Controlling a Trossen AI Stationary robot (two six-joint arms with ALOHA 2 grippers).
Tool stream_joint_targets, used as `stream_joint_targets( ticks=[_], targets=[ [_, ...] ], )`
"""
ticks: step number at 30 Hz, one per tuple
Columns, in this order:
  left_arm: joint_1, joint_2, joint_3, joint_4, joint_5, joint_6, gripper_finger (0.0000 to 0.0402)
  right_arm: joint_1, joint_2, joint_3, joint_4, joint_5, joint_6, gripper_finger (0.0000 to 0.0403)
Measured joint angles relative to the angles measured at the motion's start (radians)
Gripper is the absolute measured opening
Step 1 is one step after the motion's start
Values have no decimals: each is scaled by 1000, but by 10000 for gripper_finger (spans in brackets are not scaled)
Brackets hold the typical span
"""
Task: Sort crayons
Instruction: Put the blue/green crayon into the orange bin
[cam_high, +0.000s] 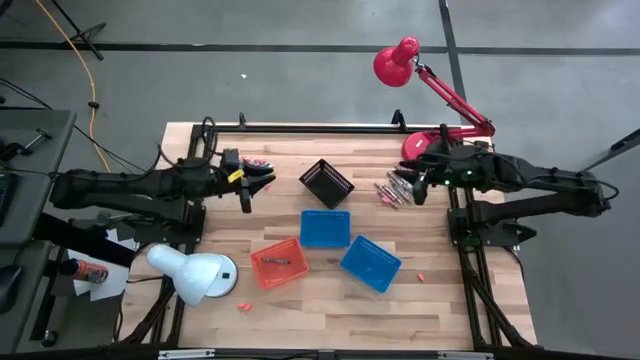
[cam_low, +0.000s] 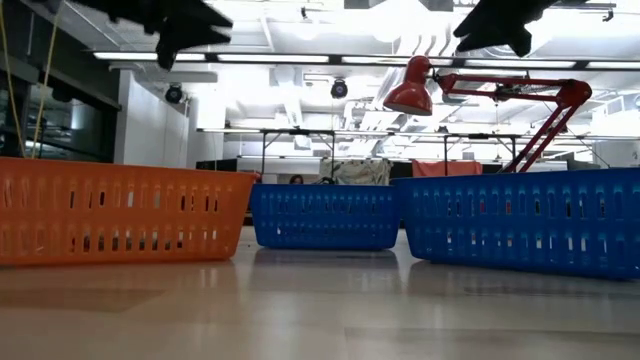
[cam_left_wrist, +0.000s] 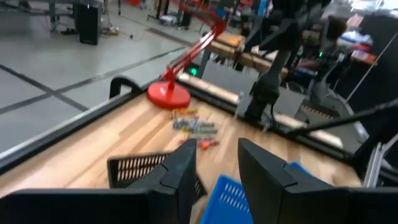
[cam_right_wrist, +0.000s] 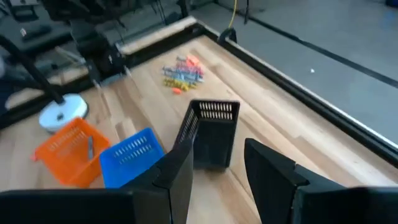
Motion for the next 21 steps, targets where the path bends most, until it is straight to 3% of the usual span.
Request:
stream_joint_targets(
  ticks=[10,21],
  targets=[
    [6,2,34,66,0,-60,108,-4,-15,0,29,-42,-135,138],
    [6,2,34,57,0,43,108,-4,27,0,154,-14,78,138]
  ],
)
